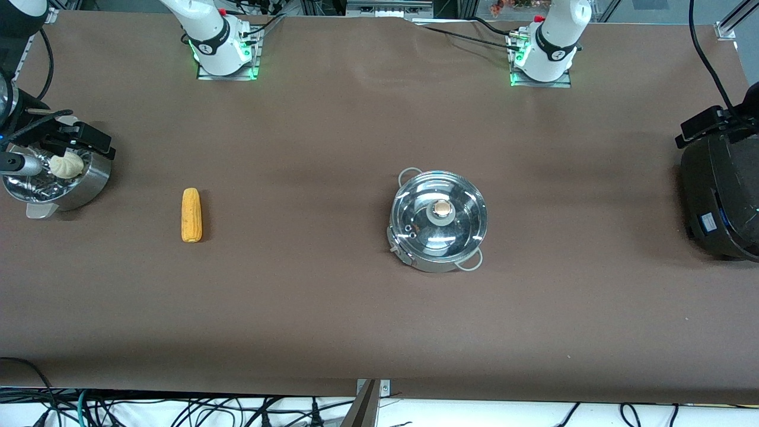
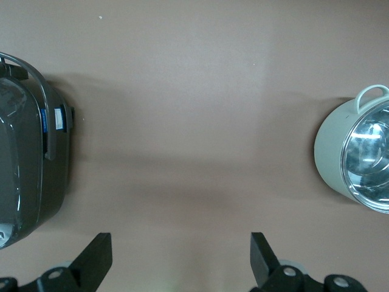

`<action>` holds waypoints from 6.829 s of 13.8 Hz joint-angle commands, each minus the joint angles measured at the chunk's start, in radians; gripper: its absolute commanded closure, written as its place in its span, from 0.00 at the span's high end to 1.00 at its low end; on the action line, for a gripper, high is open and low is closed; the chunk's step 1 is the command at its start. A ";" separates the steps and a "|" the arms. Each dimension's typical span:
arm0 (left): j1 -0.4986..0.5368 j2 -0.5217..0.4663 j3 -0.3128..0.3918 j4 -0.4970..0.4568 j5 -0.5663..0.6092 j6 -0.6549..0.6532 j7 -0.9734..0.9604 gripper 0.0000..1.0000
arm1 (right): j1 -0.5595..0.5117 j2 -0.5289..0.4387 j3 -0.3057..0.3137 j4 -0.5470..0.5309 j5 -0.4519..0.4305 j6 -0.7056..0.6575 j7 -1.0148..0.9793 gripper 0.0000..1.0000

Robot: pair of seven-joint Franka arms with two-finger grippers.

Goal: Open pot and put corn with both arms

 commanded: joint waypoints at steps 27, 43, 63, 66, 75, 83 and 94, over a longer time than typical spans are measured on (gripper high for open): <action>-0.001 0.013 -0.011 0.033 -0.004 -0.024 0.001 1.00 | -0.004 0.210 0.004 0.030 -0.025 0.104 -0.082 1.00; -0.048 0.062 -0.025 -0.053 -0.063 -0.006 0.033 1.00 | 0.003 0.441 0.007 -0.242 -0.052 0.653 -0.136 1.00; -0.307 0.393 -0.328 -0.035 -0.012 0.456 -0.556 1.00 | -0.007 0.409 0.001 -0.514 -0.052 1.000 -0.282 1.00; -0.332 0.431 -0.330 -0.032 0.019 0.479 -0.560 1.00 | -0.011 0.409 -0.001 -0.513 -0.052 1.001 -0.288 0.95; -0.346 0.490 -0.328 -0.012 0.027 0.554 -0.565 0.99 | -0.014 0.409 -0.001 -0.513 -0.048 0.991 -0.295 0.00; -0.349 0.506 -0.328 -0.012 0.059 0.556 -0.570 0.86 | -0.014 0.405 -0.001 -0.490 -0.048 0.989 -0.312 0.00; -0.355 0.514 -0.322 -0.012 0.060 0.589 -0.564 0.68 | -0.014 0.378 -0.001 -0.392 -0.047 0.874 -0.311 0.00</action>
